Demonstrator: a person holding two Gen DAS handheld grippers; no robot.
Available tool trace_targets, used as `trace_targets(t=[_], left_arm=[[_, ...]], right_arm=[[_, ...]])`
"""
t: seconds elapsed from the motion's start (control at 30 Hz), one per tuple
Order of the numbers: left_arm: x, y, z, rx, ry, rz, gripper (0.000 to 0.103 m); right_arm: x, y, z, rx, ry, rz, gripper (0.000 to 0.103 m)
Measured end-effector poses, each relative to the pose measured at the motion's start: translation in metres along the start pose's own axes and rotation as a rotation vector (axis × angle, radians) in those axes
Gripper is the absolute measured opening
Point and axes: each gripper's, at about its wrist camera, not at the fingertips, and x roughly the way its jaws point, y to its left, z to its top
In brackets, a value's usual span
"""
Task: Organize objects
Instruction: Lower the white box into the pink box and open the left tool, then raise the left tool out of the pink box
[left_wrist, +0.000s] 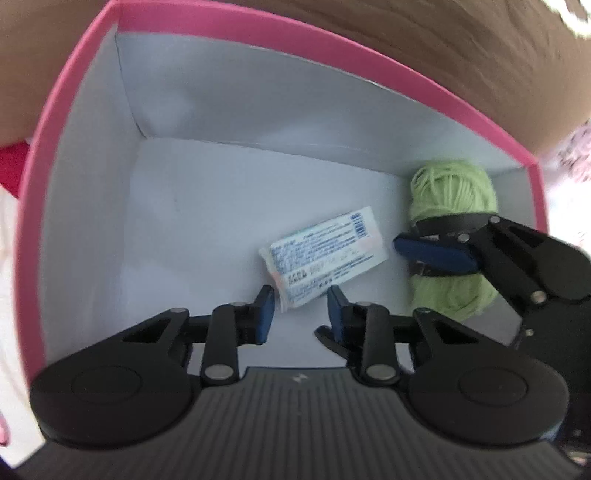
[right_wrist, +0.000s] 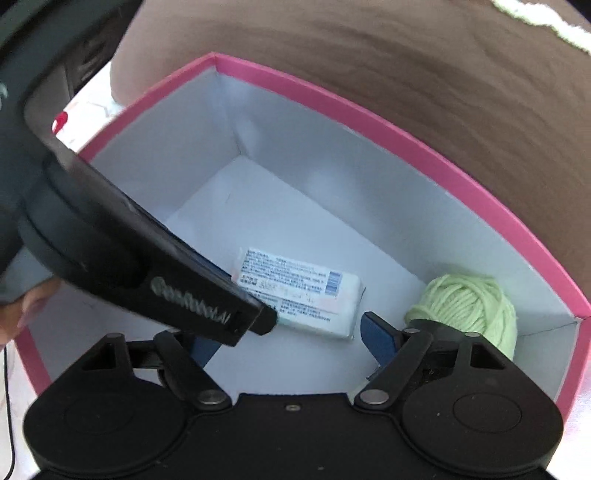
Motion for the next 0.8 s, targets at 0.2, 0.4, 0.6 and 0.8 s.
trace_targets(t=[0.2, 0.4, 0.6, 0.8], left_arm=[[-0.001, -0.012, 0.003, 0.036, -0.027, 0.066, 0.030], [0.001, -0.024, 0.008, 0.079, -0.029, 0.094, 0.030], [-0.008, -0.026, 0.009, 0.089, -0.043, 0.095, 0.029], [-0.035, -0.037, 0.003, 0.117, -0.096, 0.099, 0.030]], right_arm=[[0.001, 0.010, -0.003, -0.049, 0.018, -0.047, 0.055], [-0.014, 0.008, -0.008, 0.007, -0.010, -0.048, 0.055], [-0.054, -0.002, -0.048, 0.241, -0.187, -0.006, 0.056], [-0.082, 0.007, -0.068, 0.282, -0.258, -0.021, 0.058]])
